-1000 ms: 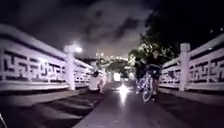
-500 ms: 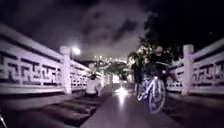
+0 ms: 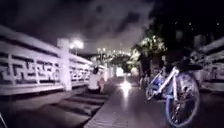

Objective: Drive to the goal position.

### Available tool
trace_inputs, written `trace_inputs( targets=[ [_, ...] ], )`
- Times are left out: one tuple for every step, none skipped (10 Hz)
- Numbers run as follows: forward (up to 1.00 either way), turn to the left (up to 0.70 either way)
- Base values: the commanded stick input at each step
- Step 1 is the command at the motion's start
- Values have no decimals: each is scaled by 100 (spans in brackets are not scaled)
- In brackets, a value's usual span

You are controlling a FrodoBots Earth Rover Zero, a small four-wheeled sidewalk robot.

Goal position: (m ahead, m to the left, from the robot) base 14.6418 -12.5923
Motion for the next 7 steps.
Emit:
trace_inputs(
  targets=[
    [38, 0],
    [38, 0],
    [38, 0],
    [38, 0],
    [38, 0],
    [38, 0],
    [38, 0]
  ],
)
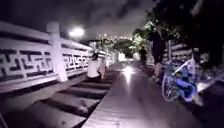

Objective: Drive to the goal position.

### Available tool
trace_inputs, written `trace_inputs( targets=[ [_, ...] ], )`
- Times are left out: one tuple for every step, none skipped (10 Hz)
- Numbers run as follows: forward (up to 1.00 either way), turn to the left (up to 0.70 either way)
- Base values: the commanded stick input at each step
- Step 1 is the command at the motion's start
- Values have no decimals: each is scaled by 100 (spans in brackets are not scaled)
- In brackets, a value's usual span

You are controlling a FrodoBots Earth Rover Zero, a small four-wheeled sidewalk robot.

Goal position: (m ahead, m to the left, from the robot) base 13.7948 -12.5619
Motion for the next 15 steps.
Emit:
trace_inputs(
  targets=[
    [38, 0],
    [38, 0],
    [38, 0],
    [38, 0],
    [38, 0],
    [38, 0],
    [38, -4],
    [38, -23],
    [38, -23],
    [38, -23],
    [38, -23],
    [38, -23],
    [38, -23],
    [38, -23],
    [38, -2]
  ],
)
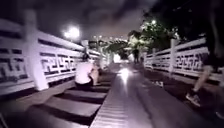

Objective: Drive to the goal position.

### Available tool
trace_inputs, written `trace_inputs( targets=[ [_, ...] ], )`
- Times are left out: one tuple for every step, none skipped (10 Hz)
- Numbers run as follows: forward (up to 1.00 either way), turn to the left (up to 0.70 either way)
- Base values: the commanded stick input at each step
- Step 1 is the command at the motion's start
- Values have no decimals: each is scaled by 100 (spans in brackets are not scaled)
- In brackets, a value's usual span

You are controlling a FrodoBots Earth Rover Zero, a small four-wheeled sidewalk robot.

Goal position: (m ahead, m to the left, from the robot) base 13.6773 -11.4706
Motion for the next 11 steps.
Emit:
trace_inputs(
  targets=[
    [38, 0],
    [38, 0],
    [38, 0],
    [38, 0],
    [38, 0],
    [38, 0],
    [38, 0],
    [38, 0],
    [38, 0],
    [38, 0],
    [38, 0]
  ],
)
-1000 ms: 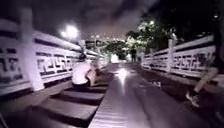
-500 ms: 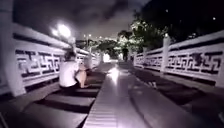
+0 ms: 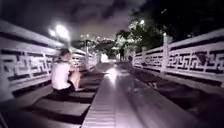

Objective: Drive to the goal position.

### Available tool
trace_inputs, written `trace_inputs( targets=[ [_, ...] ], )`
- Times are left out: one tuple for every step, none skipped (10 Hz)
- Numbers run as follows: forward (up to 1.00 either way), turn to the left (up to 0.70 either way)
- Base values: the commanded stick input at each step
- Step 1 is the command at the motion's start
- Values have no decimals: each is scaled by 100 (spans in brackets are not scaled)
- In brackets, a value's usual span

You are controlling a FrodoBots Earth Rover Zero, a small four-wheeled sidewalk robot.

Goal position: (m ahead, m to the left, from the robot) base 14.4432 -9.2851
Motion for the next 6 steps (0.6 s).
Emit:
trace_inputs(
  targets=[
    [38, -17],
    [38, -23],
    [38, -23],
    [38, -22],
    [38, -11],
    [38, 0]
  ],
)
